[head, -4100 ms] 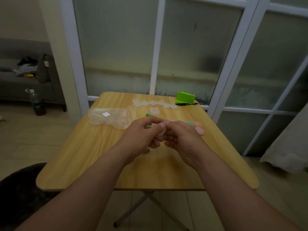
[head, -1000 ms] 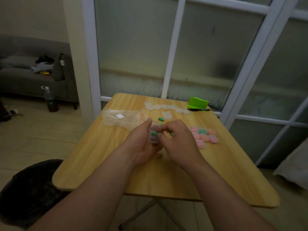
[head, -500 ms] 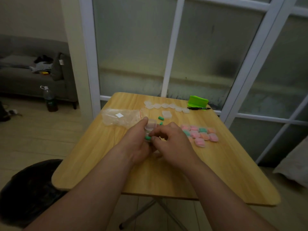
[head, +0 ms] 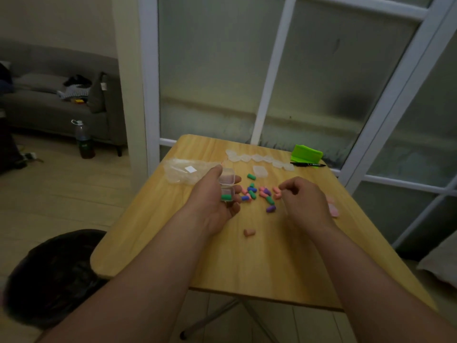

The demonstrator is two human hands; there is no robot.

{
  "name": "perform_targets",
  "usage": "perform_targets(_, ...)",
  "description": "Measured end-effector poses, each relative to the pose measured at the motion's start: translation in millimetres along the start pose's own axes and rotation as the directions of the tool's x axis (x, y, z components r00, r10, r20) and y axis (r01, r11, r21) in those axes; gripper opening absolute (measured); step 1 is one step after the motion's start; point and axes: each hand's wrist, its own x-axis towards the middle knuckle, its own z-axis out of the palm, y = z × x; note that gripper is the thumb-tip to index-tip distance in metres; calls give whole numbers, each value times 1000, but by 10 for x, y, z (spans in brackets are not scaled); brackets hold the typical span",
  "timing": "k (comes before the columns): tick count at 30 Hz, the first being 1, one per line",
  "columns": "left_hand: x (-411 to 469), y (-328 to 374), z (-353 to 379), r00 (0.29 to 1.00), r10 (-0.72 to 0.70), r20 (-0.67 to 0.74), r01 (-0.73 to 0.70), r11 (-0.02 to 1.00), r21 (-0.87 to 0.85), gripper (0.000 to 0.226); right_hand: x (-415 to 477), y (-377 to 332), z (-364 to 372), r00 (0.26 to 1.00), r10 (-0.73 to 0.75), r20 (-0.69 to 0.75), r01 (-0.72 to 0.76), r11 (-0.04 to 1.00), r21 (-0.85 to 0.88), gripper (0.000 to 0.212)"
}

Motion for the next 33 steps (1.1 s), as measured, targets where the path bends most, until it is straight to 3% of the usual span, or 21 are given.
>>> perform_targets(7,38,-6,22,1000,-1,0,1,1000,-20,54,139,-39,159,994,42,102,-12,959,-284,6)
perform_targets(11,32,-12,46,1000,9,13,-9,1000,-15,55,163,-109,185,987,96,129,-26,888,-459,12)
perform_targets(16,27,-31,59,1000,12,19,-12,1000,-4,56,165,-145,250,979,175,100,-102,858,-503,17)
perform_targets(21,24,-57,75,1000,10,28,-10,1000,10,56,111,-158,192,987,135,86,-90,912,-401,18)
perform_targets(26,-8,-67,106,998,19,57,-21,999,37,55,-163,-281,33,998,-57,18,58,992,-114,9)
perform_targets(29,-12,-94,136,997,16,79,-20,998,56,55,-312,-348,-7,993,-117,-30,121,983,141,9)
perform_targets(33,-37,-161,153,988,-15,154,6,998,58,49,-445,-452,-63,984,-173,-29,175,947,269,6)
